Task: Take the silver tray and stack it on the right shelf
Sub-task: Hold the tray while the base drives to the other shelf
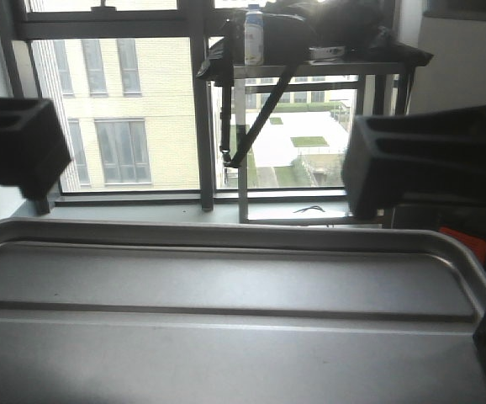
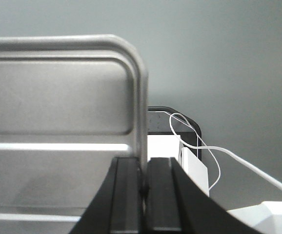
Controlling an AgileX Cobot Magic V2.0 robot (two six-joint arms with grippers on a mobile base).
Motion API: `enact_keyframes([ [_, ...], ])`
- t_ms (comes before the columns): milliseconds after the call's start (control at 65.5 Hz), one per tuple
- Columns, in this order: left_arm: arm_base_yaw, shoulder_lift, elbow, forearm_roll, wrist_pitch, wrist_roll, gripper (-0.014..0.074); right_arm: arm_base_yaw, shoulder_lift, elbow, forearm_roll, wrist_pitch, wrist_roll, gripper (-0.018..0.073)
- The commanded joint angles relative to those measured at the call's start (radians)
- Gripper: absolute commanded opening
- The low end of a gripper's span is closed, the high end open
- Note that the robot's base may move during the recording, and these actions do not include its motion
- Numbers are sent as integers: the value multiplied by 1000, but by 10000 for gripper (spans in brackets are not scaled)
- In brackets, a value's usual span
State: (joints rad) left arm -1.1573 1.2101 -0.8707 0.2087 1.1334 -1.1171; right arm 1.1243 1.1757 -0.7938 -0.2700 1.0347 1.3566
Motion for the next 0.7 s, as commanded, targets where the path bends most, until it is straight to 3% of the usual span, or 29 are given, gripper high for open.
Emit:
enact_keyframes([
  [0, -2, -21, -20, 49, 206, 9, -100, -7, -22, -20, -60, 77, -6, 59],
  [687, -2, -21, -20, 56, 206, 9, -100, -7, -22, -20, -60, 79, -6, 59],
])
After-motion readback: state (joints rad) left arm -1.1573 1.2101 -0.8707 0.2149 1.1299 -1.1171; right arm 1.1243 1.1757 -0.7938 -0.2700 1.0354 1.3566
